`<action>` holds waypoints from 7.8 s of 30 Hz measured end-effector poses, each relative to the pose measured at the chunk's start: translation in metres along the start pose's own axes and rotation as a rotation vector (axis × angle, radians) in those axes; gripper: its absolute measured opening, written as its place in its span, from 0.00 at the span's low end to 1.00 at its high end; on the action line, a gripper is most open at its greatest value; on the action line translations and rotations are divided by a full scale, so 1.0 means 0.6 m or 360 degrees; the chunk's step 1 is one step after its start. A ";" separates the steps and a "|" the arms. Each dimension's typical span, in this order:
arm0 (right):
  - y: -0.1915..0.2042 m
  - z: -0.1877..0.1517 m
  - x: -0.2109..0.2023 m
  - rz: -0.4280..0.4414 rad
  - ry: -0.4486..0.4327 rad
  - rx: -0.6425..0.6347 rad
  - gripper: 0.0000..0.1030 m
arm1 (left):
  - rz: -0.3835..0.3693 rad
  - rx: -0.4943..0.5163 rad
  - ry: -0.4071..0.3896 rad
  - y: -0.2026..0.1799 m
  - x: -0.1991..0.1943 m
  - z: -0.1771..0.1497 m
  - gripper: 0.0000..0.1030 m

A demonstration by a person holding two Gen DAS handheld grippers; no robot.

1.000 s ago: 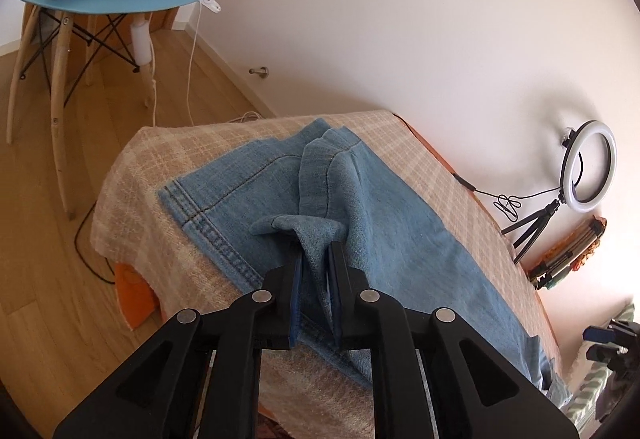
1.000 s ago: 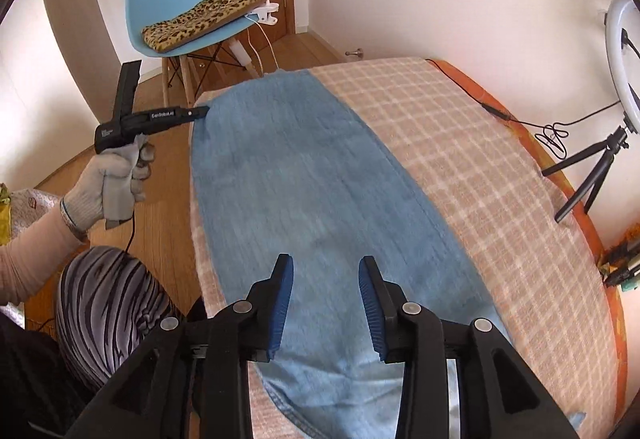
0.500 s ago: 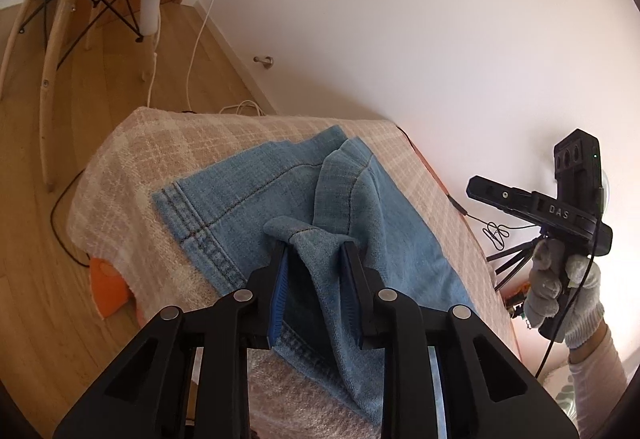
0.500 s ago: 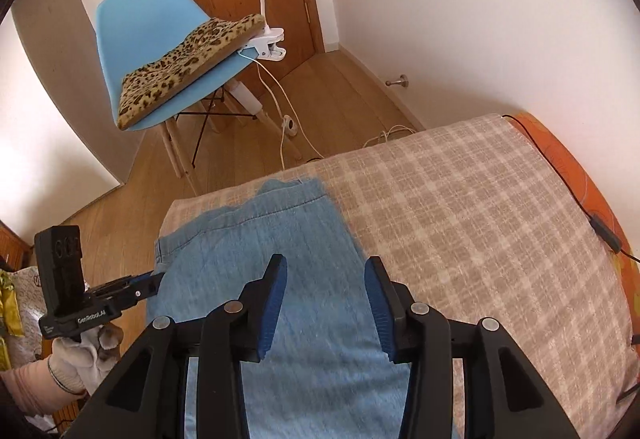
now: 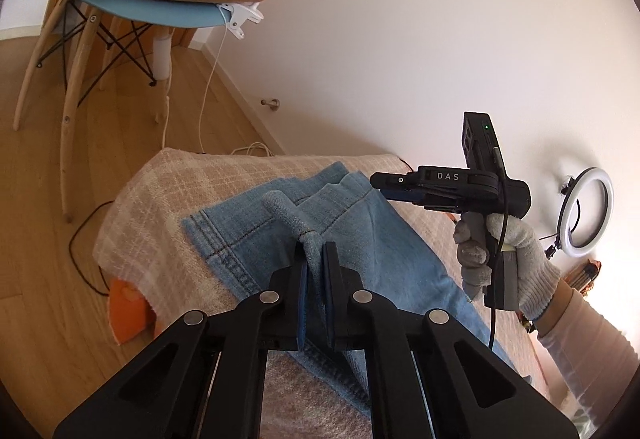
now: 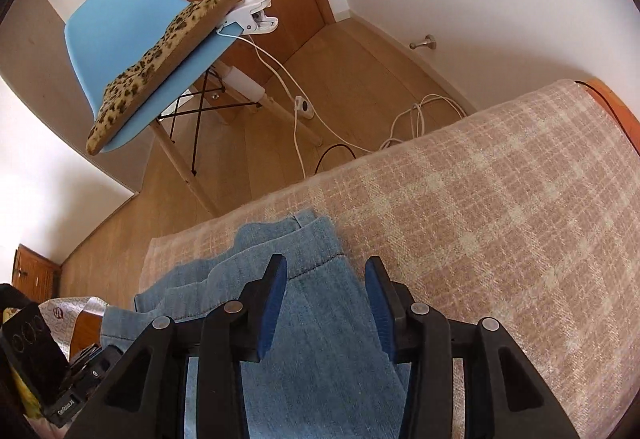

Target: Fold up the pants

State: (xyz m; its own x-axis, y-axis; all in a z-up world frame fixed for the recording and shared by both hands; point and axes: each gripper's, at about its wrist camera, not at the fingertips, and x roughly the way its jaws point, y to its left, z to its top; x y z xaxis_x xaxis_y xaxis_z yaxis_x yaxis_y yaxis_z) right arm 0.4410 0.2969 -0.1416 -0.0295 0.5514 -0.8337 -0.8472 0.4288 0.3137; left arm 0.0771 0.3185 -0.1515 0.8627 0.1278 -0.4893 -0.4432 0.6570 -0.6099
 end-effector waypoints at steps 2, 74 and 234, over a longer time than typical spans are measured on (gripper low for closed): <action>0.003 0.003 0.010 0.0021 0.0001 -0.0007 0.41 | 0.0005 0.0000 0.0001 0.004 0.002 0.000 0.05; -0.032 -0.938 -0.683 -0.1155 -0.0840 0.1225 0.74 | -0.0772 0.1313 0.0822 -0.623 -0.035 -0.072 0.39; -0.182 -0.838 -0.676 -0.0963 -0.0624 0.0913 0.68 | -0.0161 0.0594 0.0659 -0.284 0.034 -0.070 0.54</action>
State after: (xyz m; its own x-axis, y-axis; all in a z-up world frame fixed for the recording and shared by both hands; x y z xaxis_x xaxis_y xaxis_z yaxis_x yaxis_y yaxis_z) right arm 0.2786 -0.3330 -0.0660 0.6037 0.2754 -0.7482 -0.2634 0.9546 0.1388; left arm 0.1602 0.1779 -0.0834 0.6955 -0.2022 -0.6895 -0.1821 0.8787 -0.4413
